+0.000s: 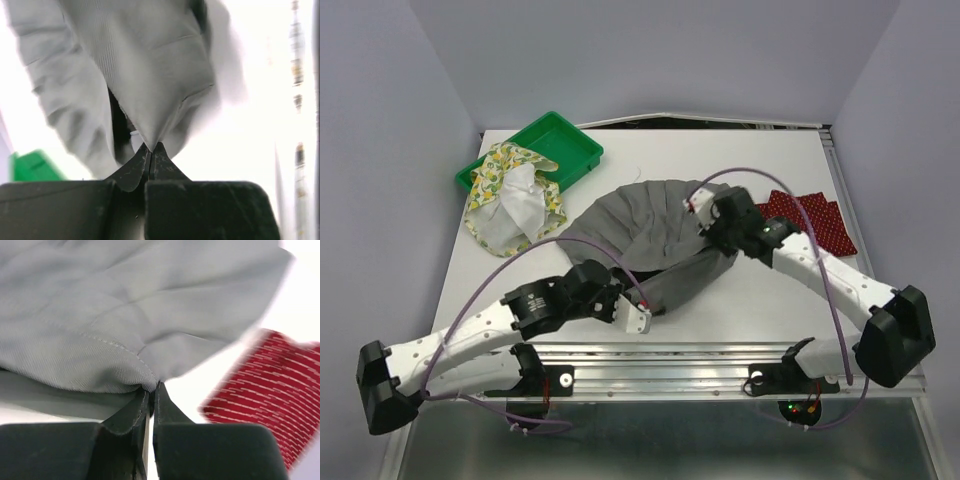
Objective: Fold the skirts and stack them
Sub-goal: Flatten the skirt out
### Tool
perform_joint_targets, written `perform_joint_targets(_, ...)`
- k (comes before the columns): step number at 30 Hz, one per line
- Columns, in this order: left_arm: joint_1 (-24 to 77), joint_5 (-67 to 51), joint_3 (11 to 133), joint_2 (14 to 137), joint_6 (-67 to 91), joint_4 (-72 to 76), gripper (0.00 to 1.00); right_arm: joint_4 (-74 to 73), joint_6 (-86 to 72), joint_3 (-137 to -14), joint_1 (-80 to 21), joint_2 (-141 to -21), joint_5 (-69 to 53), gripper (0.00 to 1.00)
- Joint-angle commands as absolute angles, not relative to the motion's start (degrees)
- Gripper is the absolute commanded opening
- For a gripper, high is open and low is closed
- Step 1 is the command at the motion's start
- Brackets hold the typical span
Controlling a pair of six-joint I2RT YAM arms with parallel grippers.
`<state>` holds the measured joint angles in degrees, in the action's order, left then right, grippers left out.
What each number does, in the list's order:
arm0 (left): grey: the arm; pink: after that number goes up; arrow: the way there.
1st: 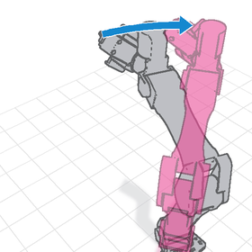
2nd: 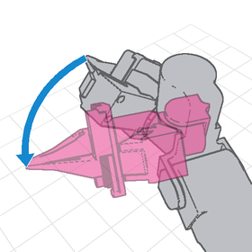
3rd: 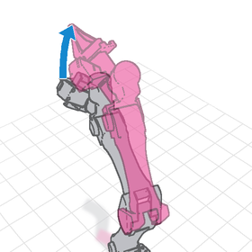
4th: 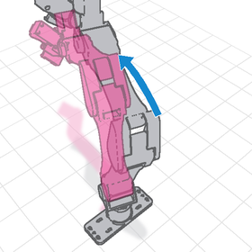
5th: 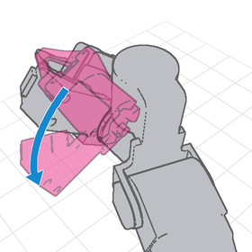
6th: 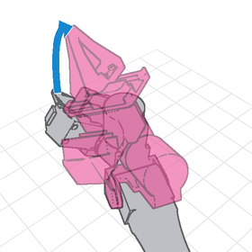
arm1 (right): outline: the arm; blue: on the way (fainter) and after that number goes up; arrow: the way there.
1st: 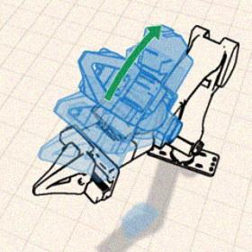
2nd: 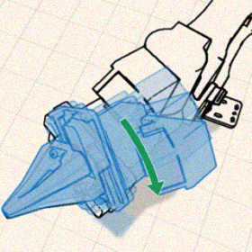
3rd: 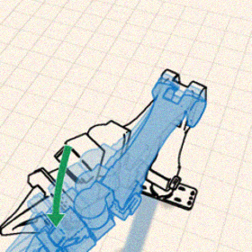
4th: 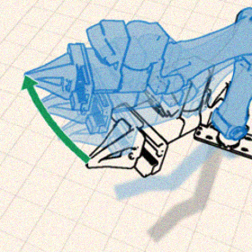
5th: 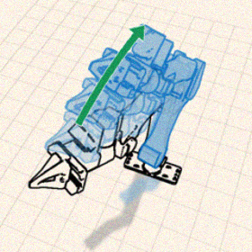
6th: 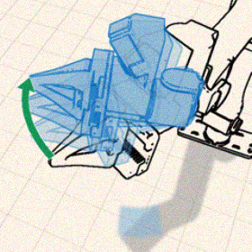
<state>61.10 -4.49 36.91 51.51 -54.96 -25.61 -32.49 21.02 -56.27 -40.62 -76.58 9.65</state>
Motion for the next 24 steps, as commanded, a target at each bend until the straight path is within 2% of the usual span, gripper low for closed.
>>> perform_joint_targets(1, 57.0, 5.2, 45.9, 46.7, -57.6, -36.1, 0.00, -29.8, 27.5, -64.8, -27.4, -73.1, 9.5, 0.01)
perform_joint_targets(5, 49.0, 12.8, 53.1, 49.1, -59.3, -36.9, 0.00, -30.1, 29.9, -76.2, -19.6, -73.6, 11.2, 0.01)
perform_joint_targets(9, 43.4, 18.1, 59.3, 51.5, -58.6, -33.2, 0.00, -30.5, 30.1, -84.6, -17.8, -74.7, 14.1, 0.01)
perform_joint_targets(13, 41.7, 28.9, 67.2, 54.4, -57.0, -24.0, 0.00, -30.8, 29.6, -98.3, -17.8, -78.0, 18.2, 0.01)
perform_joint_targets(16, 41.6, 32.8, 71.7, 55.6, -56.3, -17.8, 0.00, -32.8, 28.7, -107.8, -17.8, -80.8, 19.6, 0.01)
perform_joint_targets(19, 41.6, 33.8, 72.9, 55.9, -55.3, -17.0, 0.00, -35.1, 28.7, -111.3, -17.8, -82.3, 19.9, 0.01)
perform_joint_targets(24, 40.5, 33.6, 66.8, 57.5, -57.5, -7.4, 0.00, -30.0, 29.5, -105.9, -17.8, -84.3, 19.4, 0.01)
